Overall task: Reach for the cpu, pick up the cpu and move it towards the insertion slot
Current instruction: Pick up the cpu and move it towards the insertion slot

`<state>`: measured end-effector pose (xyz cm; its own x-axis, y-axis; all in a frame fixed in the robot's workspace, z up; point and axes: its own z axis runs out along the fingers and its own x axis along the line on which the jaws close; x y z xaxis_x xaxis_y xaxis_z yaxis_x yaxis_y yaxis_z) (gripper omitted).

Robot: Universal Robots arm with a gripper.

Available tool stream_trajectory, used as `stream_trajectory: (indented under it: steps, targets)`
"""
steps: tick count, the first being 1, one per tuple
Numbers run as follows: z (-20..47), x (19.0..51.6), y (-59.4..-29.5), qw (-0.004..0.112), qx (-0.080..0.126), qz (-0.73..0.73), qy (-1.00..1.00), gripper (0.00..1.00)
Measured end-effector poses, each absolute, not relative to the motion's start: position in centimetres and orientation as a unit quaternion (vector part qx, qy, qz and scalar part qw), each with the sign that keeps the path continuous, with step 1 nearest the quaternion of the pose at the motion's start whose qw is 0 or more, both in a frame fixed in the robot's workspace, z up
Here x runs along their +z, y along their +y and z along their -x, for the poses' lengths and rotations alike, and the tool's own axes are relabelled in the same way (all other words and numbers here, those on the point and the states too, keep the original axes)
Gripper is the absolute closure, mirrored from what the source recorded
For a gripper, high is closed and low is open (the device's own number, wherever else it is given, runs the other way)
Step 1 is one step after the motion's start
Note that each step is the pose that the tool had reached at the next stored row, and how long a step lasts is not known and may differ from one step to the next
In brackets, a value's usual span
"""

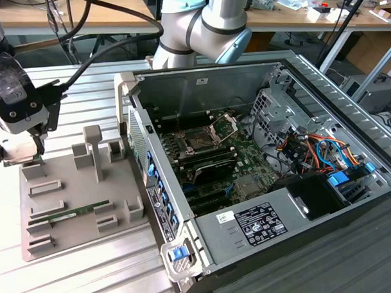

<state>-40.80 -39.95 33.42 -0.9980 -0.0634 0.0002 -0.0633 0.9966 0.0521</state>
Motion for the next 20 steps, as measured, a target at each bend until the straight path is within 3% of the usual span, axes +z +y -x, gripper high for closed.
stream_trajectory:
  steps: [20]
  targets:
    - [40.8,37.7,-39.9,0.001,-0.026,-0.032,-0.999,0.45]
